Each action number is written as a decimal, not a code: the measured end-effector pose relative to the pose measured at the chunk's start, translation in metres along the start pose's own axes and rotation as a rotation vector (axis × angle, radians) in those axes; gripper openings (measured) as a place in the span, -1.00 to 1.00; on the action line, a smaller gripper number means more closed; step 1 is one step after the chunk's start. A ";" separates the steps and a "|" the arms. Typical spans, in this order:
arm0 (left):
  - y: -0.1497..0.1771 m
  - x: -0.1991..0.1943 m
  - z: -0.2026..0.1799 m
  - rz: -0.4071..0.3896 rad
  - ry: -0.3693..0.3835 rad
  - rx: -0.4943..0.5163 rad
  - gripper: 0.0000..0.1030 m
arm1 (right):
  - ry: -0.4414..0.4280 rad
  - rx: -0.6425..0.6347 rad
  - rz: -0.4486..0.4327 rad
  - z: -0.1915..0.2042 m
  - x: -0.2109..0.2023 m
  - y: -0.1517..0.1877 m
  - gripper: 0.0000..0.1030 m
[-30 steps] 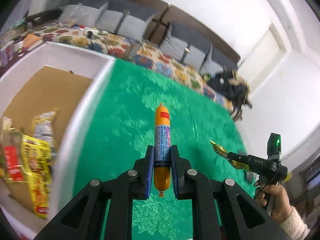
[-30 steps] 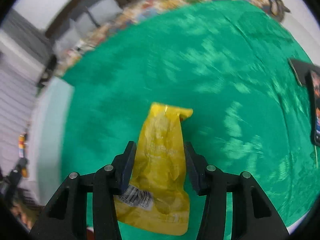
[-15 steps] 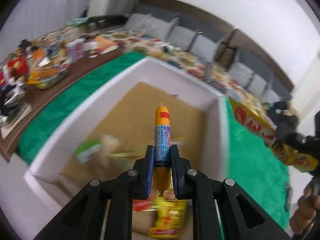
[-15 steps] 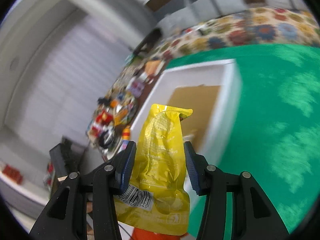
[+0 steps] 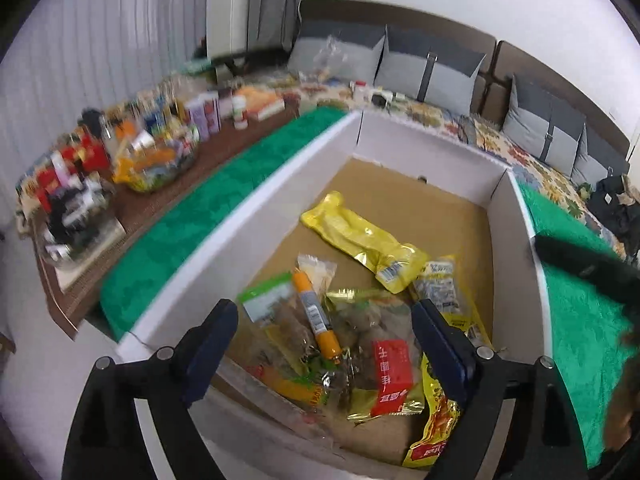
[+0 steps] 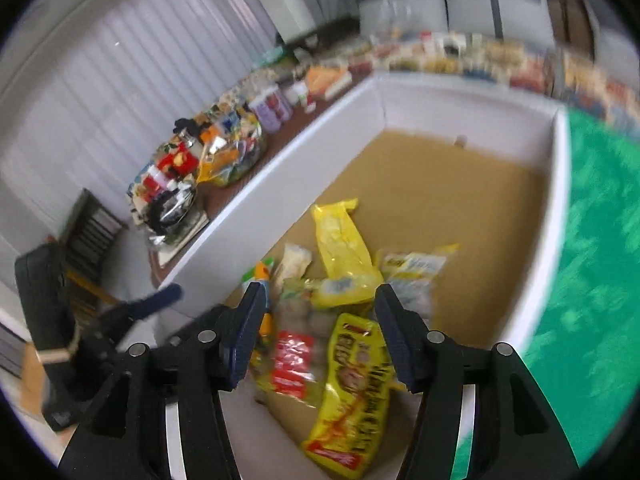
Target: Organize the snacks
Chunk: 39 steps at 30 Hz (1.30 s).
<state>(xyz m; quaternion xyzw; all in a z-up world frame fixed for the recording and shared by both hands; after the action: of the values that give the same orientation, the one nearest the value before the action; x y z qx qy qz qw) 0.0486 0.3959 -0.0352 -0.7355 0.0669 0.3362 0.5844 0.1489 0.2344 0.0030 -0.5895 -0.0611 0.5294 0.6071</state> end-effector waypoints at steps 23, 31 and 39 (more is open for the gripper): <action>-0.040 -0.077 -0.020 -0.148 -0.208 0.151 1.00 | 0.177 -0.088 -0.030 -0.012 -0.075 -0.018 0.67; -0.032 -0.062 -0.008 -0.042 -0.184 0.113 1.00 | 0.177 -0.122 0.061 0.012 -0.062 -0.003 0.67; -0.028 -0.059 -0.001 -0.004 -0.123 0.070 0.99 | 0.192 -0.122 0.100 0.014 -0.051 0.006 0.67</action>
<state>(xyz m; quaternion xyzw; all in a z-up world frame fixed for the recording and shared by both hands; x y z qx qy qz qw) 0.0178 0.3869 0.0216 -0.6928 0.0411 0.3772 0.6132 0.1136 0.2053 0.0304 -0.6757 -0.0053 0.4953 0.5459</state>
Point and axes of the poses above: each gripper's, at about its wrist camera, not at the fingertips, and x roughly the way its jaws point, z to its left, y to its underside, the point moved 6 cm from there along x, roughly the way its jaws point, and after that the axes turned 12 degrees about -z, right-handed, at the moved point
